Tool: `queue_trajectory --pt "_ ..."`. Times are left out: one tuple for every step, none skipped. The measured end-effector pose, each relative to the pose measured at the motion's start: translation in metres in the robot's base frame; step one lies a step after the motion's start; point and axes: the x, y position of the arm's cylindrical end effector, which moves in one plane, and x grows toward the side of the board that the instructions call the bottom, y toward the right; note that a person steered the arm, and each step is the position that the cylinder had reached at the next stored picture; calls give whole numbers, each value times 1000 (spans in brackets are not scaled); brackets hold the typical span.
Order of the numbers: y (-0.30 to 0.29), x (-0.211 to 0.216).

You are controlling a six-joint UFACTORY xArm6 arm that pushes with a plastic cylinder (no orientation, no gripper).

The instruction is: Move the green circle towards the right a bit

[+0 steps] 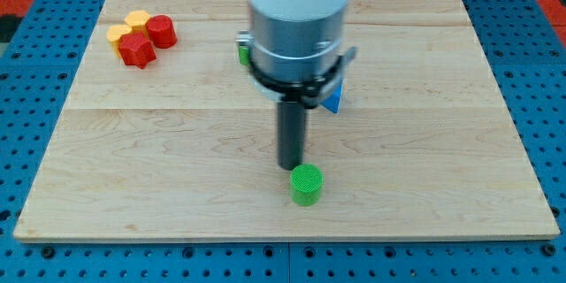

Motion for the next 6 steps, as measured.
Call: queue_trajectory --pt "-42 13" --pt "-33 42" --pt "16 24" --pt "52 5" --pt "49 12" --pt "7 28"
